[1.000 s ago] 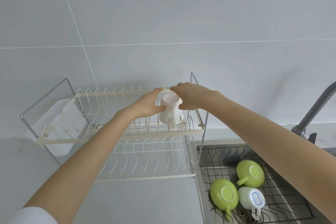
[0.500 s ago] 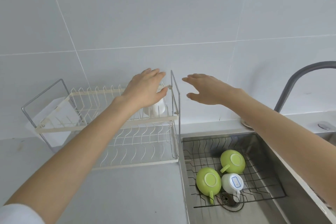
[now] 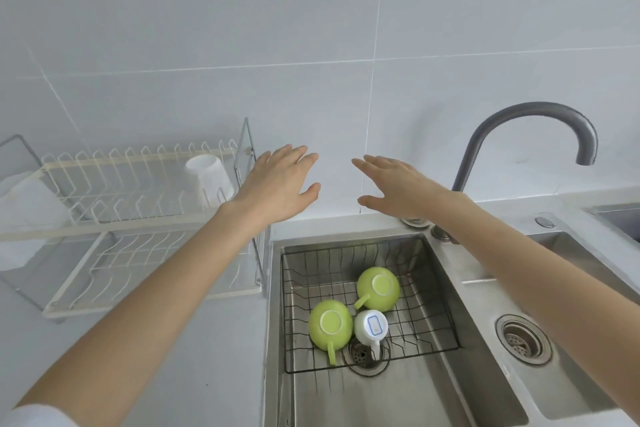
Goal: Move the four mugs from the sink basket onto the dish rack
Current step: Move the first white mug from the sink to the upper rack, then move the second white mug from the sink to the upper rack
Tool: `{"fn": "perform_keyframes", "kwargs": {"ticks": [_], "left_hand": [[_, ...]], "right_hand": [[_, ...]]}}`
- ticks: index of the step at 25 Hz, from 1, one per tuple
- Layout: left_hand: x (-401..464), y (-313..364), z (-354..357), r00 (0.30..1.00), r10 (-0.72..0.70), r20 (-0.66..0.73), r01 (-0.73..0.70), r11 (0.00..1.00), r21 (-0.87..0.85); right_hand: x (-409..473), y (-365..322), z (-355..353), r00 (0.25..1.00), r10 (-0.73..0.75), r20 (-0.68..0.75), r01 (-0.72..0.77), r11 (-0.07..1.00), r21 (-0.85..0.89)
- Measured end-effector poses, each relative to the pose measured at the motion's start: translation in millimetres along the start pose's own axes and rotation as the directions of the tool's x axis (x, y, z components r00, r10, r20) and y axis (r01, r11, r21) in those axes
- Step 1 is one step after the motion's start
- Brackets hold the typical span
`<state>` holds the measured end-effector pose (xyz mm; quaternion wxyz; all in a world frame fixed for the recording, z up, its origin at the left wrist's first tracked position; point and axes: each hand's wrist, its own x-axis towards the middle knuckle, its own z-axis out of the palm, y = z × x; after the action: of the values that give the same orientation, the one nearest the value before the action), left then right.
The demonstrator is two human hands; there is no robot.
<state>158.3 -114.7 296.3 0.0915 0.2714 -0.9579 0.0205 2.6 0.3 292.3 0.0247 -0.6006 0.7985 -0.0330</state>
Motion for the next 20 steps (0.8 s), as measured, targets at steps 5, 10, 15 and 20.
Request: {"fn": "perform_keyframes", "kwargs": {"ticks": [5,10,15,20], "left_hand": [[11,40,41,0.997,-0.039,0.070,0.043,0.997,-0.059],[13,71,83,0.978,-0.122,0.166,0.156,0.965,-0.212],[14,83,130,0.943,-0.159,0.292,0.276,0.863,-0.422],[16,88,181,0.864,-0.226,0.449,0.476,0.657,-0.585]], "right_hand": [[-12,53,32,0.996,0.015,0.093,-0.023,0.996,0.089],[-16,87,77,0.983,-0.006,0.184,-0.035,0.974,0.222],[-13,107,117,0.960,-0.007,0.279,-0.109,0.911,0.398],[-8,118,162,0.924,0.016,0.383,-0.223,0.834,0.504]]}}
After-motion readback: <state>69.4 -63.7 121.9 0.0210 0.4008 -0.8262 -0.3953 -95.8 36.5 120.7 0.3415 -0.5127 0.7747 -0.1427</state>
